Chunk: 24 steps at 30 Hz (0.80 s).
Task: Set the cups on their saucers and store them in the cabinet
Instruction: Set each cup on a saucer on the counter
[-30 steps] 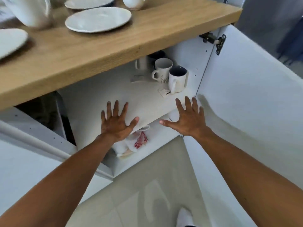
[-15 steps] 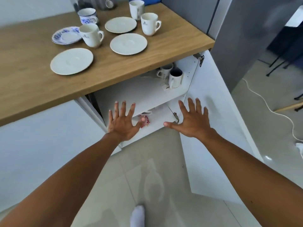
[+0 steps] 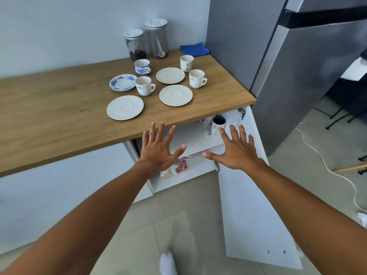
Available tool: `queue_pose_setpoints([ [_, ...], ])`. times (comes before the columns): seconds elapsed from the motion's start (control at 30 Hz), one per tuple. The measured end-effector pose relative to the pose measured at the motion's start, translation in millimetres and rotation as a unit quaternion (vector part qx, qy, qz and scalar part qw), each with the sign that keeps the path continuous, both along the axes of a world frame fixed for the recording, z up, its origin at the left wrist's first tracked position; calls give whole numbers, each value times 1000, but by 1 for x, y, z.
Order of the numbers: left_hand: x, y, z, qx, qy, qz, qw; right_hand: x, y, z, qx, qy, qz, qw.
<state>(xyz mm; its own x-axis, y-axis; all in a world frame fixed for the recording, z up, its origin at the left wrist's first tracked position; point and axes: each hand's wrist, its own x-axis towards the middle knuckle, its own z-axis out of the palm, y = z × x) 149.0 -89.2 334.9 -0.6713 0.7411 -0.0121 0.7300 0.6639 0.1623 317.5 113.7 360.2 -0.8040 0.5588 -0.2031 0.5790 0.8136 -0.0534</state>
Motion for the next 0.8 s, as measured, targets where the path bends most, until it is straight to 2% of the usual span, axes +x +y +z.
queue_pose_setpoints([
  [0.37,-122,69,33,13,-34,-12,999,-130,68,45,-28,20,-33,999],
  [0.6,-160,104,31,44,-80,11,996,-190,111,50,-28,26,-44,998],
  [0.73,-158,118,25,73,-137,66,986,-216,140,41,-49,30,-48,997],
  [0.8,-155,126,21,106,-138,113,978,-227,153,34,-68,39,-44,996],
])
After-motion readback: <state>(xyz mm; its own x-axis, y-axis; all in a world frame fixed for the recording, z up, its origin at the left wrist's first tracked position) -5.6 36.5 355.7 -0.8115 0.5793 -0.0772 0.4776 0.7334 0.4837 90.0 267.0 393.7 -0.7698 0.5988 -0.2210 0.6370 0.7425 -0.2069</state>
